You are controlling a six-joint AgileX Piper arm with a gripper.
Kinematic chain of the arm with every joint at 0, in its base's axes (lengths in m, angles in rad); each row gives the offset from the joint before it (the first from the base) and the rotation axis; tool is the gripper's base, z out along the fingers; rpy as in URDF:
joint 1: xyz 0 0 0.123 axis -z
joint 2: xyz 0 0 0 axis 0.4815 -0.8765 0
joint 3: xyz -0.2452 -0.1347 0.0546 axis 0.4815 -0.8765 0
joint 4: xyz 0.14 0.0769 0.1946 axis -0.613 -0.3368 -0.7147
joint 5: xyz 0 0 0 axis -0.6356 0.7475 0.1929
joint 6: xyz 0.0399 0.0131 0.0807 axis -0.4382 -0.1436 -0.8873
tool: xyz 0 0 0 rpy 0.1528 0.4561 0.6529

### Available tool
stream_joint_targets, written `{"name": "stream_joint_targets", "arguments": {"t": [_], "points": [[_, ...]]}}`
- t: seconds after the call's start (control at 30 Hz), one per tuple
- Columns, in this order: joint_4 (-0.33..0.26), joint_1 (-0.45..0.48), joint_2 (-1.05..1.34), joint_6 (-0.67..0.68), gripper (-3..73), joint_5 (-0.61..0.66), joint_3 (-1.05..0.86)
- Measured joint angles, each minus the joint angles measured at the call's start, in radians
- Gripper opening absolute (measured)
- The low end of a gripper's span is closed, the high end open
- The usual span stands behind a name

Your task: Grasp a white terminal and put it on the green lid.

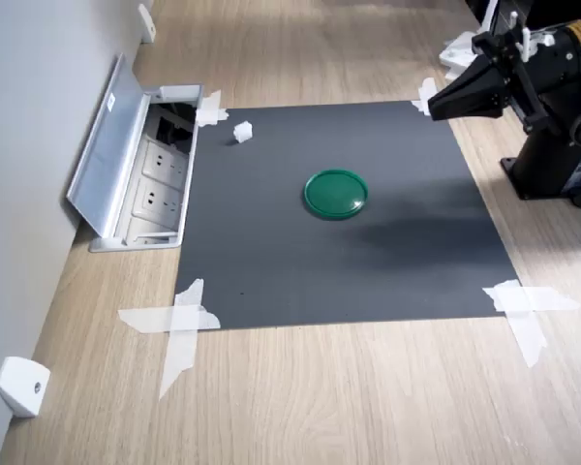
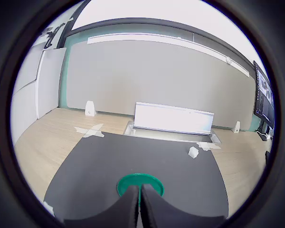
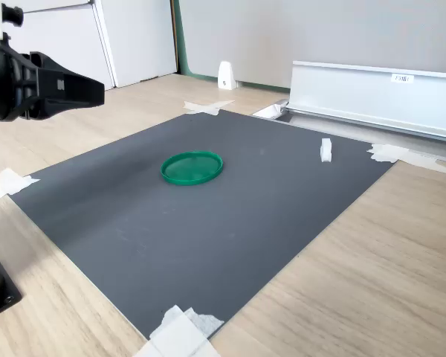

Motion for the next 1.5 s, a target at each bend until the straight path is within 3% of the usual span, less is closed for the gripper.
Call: {"name": "stream_joint_targets", "arguments": {"t": [0.67, 0.9, 1.23, 1.5], "points": [[0.0, 0.0, 0.0, 0.001, -0.9, 0.03, 0.01], [0.042, 0.0, -0.062, 0.003, -0.9, 0.169, 0.141], [0.063, 0.0, -0.248, 0.003, -0.9, 0.196, 0.282], [0.179, 0.0, -0.516, -0.004, -0.9, 0.231, 0.424]]}}
